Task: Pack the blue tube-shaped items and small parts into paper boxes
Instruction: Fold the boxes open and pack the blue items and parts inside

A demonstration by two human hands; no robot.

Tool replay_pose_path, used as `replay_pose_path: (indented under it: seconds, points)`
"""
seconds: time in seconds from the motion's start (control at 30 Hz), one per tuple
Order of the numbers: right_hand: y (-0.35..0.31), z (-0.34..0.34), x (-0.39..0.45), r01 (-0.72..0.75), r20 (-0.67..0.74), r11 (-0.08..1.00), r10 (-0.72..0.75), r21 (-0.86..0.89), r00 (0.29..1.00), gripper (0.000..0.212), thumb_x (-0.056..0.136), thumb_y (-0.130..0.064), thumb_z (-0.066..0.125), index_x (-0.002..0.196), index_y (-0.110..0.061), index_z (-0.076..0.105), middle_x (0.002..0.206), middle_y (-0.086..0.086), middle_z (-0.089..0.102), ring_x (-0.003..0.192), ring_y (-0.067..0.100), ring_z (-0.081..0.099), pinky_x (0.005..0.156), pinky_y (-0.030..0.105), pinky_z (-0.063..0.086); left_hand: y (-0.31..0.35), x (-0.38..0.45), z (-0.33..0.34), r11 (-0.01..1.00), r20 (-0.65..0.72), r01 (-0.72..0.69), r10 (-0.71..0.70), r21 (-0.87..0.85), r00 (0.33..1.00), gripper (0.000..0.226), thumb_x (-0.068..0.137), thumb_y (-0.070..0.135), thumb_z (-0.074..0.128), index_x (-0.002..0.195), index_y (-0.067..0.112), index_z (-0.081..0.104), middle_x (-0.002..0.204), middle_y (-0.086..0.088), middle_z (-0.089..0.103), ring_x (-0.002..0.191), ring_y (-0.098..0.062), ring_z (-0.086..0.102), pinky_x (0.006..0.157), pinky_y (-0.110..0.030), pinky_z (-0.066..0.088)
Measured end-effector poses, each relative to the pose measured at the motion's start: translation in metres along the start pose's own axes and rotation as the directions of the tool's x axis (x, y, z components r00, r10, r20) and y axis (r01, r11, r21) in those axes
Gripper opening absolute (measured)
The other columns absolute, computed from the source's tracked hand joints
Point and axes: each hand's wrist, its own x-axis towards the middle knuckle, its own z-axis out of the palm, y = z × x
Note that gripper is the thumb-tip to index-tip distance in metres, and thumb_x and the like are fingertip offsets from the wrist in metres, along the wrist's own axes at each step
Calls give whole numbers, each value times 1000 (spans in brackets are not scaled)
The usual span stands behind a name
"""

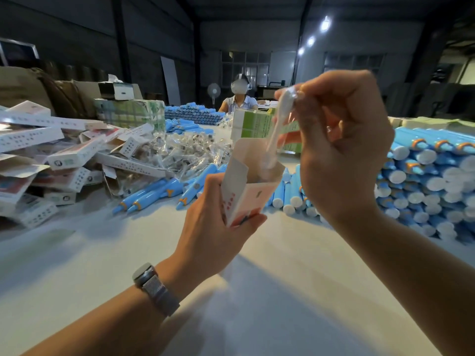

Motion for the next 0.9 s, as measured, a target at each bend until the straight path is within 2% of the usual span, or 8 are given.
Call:
replay_pose_path:
  seconds: [0.1,0.23,0.33,0.47,0.53,0.67,0.77,0.9]
  points:
    - [2,-3,0,30,29,1000,-30,-5,999,27,96,5,54,97,-21,50,85,4,64,71,14,67,55,26,56,1,0,-1,1000,13,5,-5,2,1000,66,64,47,81,98,69,29,95,43,53,82,10,55,63,-7,44]
    - [14,-2,-15,129,188,976,-96,-178,978,8,94,5,57,94,-1,62,88,1,66,76,25,68,62,36,56,0,0,0,999,-7,26,-26,-27,1000,62,63,48,79,97,67,30,93,46,52,80,12,55,60,-4,42]
    - [17,-5,-13,191,199,942,-138,-275,970,5,93,2,60,90,1,65,89,-8,61,79,30,64,69,36,52,-1,1,-1,998,-32,45,-47,-48,998,61,63,48,78,97,66,30,95,45,52,82,11,56,61,-5,44]
    - [11,-3,-5,-29,53,992,35,-120,998,18,93,-1,61,92,-19,56,84,-8,60,76,13,61,65,31,48,-3,1,-1,997,-36,43,-45,-65,998,62,64,47,79,96,66,30,95,44,53,83,9,57,60,-5,45]
    - [7,0,-4,-93,8,995,93,-26,996,23,93,-2,62,91,-24,54,83,-6,61,75,12,60,64,34,49,-2,0,0,997,-31,34,-37,-66,999,62,63,47,79,96,66,30,95,44,53,82,9,57,60,-5,44]
    - [9,5,-21,-41,184,988,69,-151,980,12,92,-1,62,90,-13,61,91,-6,68,87,19,67,72,37,54,-3,0,0,996,-48,34,-38,-76,998,62,64,44,79,95,66,31,93,44,53,80,11,56,61,-4,43]
    - [15,1,-23,112,308,965,-34,-239,951,6,91,-1,64,88,-5,67,103,-5,70,97,27,63,81,28,49,-5,1,0,993,-56,60,-66,-103,996,61,64,46,80,95,65,31,92,40,55,80,8,58,60,-6,44]
    - [19,1,-28,209,446,919,-41,-335,894,7,85,-1,66,87,-6,72,116,11,61,103,31,54,86,35,44,-5,1,0,994,-49,19,-24,-111,998,63,65,42,81,98,65,32,92,38,55,78,5,58,57,-9,45]
